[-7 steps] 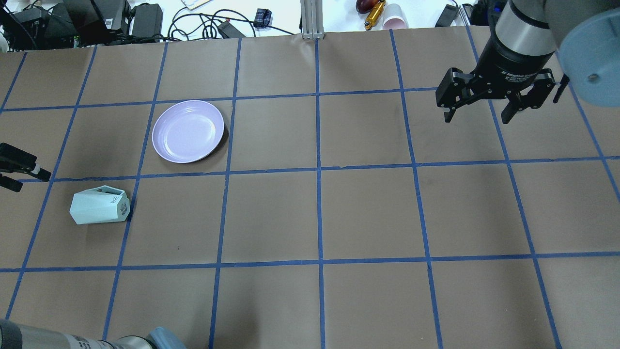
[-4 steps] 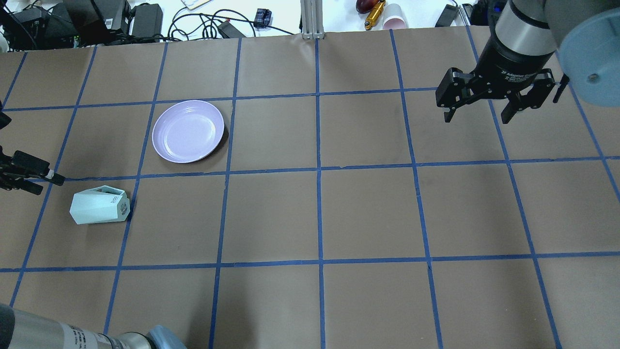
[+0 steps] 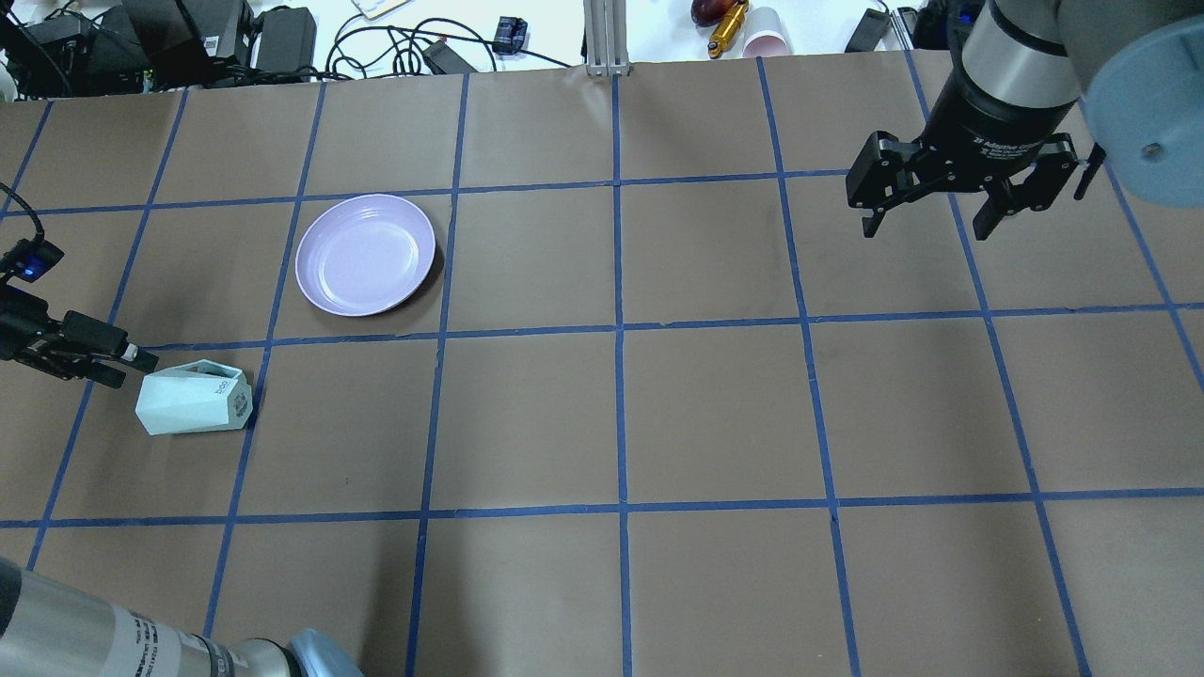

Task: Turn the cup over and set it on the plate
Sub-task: 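Lower the left gripper sideways to the mint-green cup lying on its side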

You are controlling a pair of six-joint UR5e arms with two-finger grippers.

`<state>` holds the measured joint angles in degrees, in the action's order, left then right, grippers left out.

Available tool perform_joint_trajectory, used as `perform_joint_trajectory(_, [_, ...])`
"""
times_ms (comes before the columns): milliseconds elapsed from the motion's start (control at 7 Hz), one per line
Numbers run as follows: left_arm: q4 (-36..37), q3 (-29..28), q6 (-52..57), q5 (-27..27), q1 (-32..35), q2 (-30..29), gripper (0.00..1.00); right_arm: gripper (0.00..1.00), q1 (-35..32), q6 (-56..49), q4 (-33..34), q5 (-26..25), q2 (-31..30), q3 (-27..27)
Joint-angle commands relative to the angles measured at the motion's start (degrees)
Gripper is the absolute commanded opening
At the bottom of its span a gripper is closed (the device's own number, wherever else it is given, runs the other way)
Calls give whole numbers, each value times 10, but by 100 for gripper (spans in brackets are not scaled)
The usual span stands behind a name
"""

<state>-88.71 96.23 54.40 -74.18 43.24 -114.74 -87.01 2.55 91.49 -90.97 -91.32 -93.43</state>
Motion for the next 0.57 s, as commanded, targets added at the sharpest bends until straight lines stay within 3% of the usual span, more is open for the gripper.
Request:
perform_joint_trajectory(0, [-1,18,4,4,0,-13,100,100,0,0,0,0,0,0])
perform_joint_trajectory(429, [-8,23,-4,33,1,-17,100,100,0,0,0,0,0,0])
